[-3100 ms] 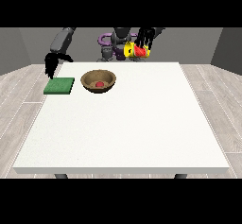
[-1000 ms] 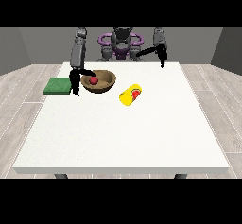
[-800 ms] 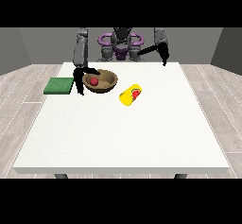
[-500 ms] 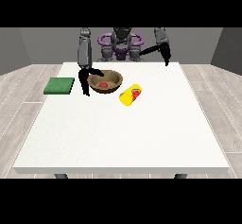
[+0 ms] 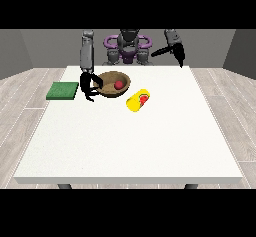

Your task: Pick the cup and pour the ball into the bowl, then pick the bowl and place it on the pad

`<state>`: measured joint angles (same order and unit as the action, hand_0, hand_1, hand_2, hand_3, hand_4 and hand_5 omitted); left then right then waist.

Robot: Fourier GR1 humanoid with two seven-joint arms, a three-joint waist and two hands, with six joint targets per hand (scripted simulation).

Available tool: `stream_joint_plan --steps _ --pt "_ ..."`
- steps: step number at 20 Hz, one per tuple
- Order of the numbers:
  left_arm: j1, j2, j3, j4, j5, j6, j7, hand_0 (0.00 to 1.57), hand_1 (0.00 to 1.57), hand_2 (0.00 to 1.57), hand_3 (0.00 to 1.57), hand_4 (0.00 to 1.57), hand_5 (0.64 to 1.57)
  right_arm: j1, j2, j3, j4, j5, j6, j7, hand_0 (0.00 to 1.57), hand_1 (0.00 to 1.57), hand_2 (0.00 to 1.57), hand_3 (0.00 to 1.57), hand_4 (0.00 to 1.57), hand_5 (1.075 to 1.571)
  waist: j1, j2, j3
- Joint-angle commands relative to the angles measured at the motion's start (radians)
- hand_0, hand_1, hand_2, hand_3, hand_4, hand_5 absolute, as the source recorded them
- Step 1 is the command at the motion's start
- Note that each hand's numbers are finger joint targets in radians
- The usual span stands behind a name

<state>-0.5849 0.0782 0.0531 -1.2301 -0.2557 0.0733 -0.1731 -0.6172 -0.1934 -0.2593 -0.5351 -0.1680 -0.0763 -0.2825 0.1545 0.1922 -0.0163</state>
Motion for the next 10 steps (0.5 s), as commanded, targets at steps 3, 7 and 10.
stream_joint_plan --steps 3,7,10 --pt "0.066 0.039 0.066 0.082 0.035 -0.006 -0.052 0.0 0.0 0.0 0.0 0.0 1.57 -0.043 -0.022 0.059 -0.002 0.042 -0.034 0.212 1.57 1.57 1.57 1.57 1.02 1.554 -0.072 -0.07 0.0156" --pt "0.07 0.047 0.085 0.137 0.041 0.002 -0.062 0.0 0.0 0.0 0.0 0.0 1.57 -0.098 0.01 0.082 -0.044 0.036 -0.043 0.356 1.57 1.57 1.57 1.57 1.04 1.559 -0.119 -0.119 0.0159" --pt "0.102 0.076 0.103 0.113 0.063 -0.023 -0.045 0.0 0.0 0.0 0.0 0.0 1.57 -0.071 -0.083 0.044 -0.053 -0.003 0.045 0.395 1.57 1.57 1.57 1.57 1.05 1.553 -0.118 -0.155 0.0162"
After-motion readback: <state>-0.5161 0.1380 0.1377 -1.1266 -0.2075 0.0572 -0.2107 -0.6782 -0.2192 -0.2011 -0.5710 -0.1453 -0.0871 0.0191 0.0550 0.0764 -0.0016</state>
